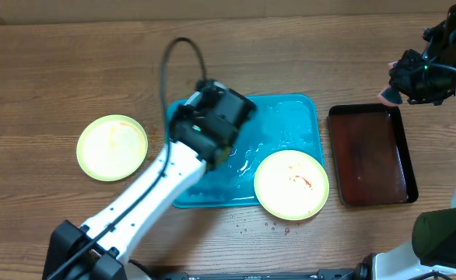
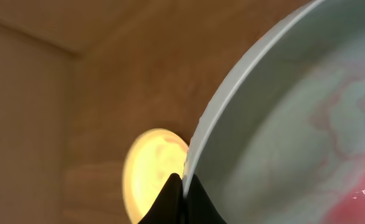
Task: Clean dirty plates on tray and stack at the side
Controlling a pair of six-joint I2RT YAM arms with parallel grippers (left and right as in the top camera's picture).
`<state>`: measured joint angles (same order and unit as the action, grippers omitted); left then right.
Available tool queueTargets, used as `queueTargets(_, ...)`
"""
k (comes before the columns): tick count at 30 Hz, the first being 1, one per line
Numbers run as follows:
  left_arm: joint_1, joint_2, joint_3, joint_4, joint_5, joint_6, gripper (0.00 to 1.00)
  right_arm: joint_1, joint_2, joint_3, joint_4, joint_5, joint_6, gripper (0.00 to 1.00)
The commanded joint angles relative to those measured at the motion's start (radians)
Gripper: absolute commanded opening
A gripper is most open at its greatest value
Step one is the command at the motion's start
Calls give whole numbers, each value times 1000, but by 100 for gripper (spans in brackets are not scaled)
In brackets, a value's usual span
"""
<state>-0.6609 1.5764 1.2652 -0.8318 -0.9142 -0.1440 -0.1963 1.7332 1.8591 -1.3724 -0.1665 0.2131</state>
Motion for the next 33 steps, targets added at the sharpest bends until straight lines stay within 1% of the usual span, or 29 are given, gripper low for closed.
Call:
queueTargets(1, -70, -20, 23, 21, -315, 18, 4, -2, -5, 0, 8, 13, 3, 4)
queueTargets(7, -145, -20, 23, 33, -499, 17, 4, -2, -5, 0, 8, 13, 3, 4)
queueTargets(11, -166, -20, 23, 32, -554, 18, 4, -2, -5, 0, 8, 13, 3, 4)
queueTargets(17, -171, -20, 23, 32, -583, 18, 4, -2, -5, 0, 8, 20, 3, 4)
queueTargets(30, -171, -20, 22, 32, -577, 17, 4, -2, -5, 0, 1, 21, 2, 4)
queueTargets(33, -171, -20, 22, 32, -557, 17, 4, -2, -5, 0, -2, 21, 3, 4)
